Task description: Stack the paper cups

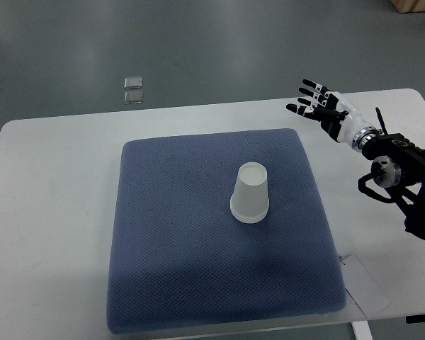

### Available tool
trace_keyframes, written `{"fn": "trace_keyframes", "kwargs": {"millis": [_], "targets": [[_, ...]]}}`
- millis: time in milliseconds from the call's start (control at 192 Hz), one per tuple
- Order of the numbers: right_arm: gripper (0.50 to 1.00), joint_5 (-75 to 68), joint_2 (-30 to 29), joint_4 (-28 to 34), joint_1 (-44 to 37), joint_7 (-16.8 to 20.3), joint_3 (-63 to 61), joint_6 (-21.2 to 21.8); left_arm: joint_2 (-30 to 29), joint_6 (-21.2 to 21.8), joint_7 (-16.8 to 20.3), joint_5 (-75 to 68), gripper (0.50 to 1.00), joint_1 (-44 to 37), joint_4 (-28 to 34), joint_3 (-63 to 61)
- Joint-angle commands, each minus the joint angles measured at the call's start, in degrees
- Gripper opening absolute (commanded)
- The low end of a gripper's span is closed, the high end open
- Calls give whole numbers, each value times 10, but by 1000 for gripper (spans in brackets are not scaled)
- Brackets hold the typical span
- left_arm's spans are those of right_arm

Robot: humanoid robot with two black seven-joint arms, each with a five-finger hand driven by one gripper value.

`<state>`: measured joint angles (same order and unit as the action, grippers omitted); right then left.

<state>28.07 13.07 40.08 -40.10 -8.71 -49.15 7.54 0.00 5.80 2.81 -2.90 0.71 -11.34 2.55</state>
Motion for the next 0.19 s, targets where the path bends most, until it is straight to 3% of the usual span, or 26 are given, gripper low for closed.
{"fn": "trace_keyframes", "kwargs": {"millis": [0, 182], "targets": [[915, 1, -13, -1, 13, -3, -14, -2, 0, 0, 0, 0, 1000, 0, 0, 0], [915, 1, -26, 0, 24, -5, -17, -2, 0, 0, 0, 0, 1000, 0, 0, 0]]}}
